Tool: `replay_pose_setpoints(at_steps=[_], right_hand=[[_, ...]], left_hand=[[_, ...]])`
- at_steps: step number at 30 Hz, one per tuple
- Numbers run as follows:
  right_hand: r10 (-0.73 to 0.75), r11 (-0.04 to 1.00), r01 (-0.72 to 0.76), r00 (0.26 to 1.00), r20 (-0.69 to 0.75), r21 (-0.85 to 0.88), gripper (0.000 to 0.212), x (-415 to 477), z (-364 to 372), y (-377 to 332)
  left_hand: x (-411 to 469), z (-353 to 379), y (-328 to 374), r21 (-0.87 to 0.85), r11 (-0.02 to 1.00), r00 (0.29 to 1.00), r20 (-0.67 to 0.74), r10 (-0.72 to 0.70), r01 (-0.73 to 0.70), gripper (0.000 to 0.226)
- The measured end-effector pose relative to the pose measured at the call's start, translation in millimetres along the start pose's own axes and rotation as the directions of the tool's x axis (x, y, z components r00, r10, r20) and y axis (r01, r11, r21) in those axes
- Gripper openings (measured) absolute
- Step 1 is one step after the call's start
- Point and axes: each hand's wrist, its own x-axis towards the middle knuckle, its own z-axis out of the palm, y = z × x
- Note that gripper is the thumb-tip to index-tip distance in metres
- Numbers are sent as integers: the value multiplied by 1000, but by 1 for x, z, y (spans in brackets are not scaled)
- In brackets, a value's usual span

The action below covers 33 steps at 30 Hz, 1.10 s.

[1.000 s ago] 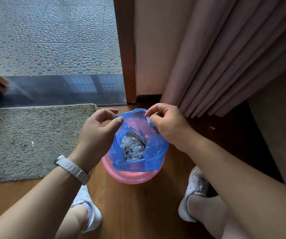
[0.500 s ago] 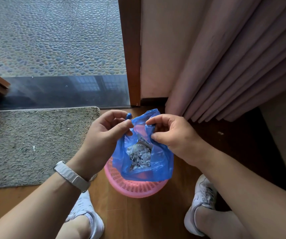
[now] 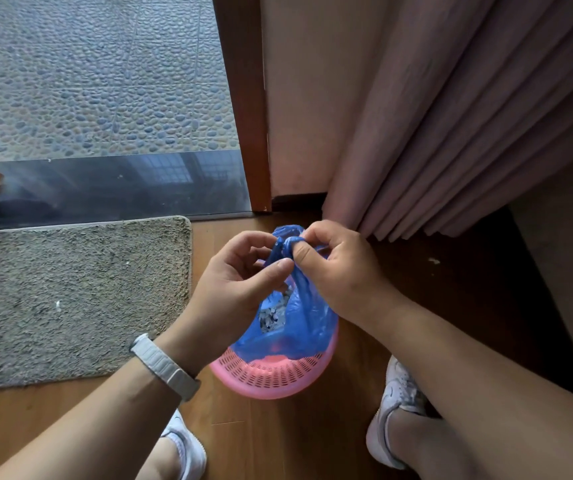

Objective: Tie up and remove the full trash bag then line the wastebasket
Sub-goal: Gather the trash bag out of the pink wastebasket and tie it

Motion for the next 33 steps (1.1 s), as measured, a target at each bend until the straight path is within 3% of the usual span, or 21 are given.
replay_pose_setpoints(at_steps=[6,10,13,16,21,24,27,29,33], right_hand=[[45,985,-66,990,132,160,18,-6,10,-6],[21,1000,-22,967,253,3,29,-15,14,3],[10,999,-2,979,202,-40,25,-16,18,8],[10,998,-19,991,137,63,9,-11,19,9],[24,972,-59,988,152,229,21,-8,21,8],[37,971,-75,985,170,226,12,-10,24,8],[27,995,-42,985,171,86,28,-14,30,9],[9,999,-14,989,151,35,24,-17,34,10],[41,982,-56,996,85,182,16,-11,37,7]], left_hand=[[7,0,-2,-49,998,990,-137,27,-34,14],[12,-4,2,-117,992,985,-174,15,-36,14],[12,-1,2,-117,992,982,-185,30,-52,15],[17,-9,7,-91,992,959,-278,62,-90,14],[22,-26,11,-92,993,913,-407,33,-77,15],[20,-22,7,-153,986,921,-391,-3,-62,14],[20,-17,6,-235,970,928,-371,-30,-62,13],[21,-14,7,-250,966,928,-371,-31,-67,13],[20,-16,9,-166,983,932,-363,14,-80,13]])
